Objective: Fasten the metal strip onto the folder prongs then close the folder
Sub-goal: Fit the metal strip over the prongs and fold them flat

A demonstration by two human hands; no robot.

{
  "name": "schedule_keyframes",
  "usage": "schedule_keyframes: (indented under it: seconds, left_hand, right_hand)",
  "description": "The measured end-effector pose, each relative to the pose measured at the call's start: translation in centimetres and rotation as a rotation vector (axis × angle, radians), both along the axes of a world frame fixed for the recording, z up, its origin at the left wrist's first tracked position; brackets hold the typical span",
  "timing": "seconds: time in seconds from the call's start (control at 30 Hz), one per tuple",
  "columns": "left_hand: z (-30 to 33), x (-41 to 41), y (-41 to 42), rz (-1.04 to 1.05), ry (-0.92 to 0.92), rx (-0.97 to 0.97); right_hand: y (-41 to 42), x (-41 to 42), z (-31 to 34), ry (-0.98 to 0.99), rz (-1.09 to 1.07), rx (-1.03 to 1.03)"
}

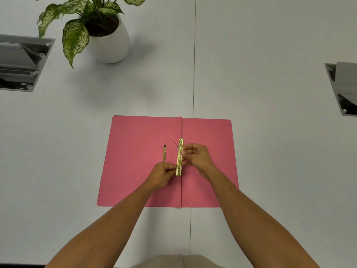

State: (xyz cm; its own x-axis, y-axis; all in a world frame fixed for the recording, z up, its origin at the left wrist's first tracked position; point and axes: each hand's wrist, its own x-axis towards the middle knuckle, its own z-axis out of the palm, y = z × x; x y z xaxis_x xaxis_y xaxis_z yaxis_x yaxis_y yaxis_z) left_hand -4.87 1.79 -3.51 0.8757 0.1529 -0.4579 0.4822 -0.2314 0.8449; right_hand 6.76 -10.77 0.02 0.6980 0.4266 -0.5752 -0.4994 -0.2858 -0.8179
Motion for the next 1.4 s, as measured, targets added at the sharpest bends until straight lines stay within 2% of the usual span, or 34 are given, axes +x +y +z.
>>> schedule_keyframes:
  seconds: [1.03, 1.27, 1.4]
  left_hand:
    - [-0.1, 0.0, -0.4, -0.005, 0.025, 0.014]
    - [0.5, 0.1, -0.5, 0.061, 0.030, -0.078]
    - [0.8, 0.4, -0.8, 0.236, 0.083, -0.249]
  right_hand:
    - [-0.2, -0.4, -0.3, -0.053, 0.034, -0.049]
    - [0.1, -0.3, -0.3, -0.076, 0.029, -0.051]
    - [0.4, -0.4, -0.3, -0.111, 0.050, -0.061]
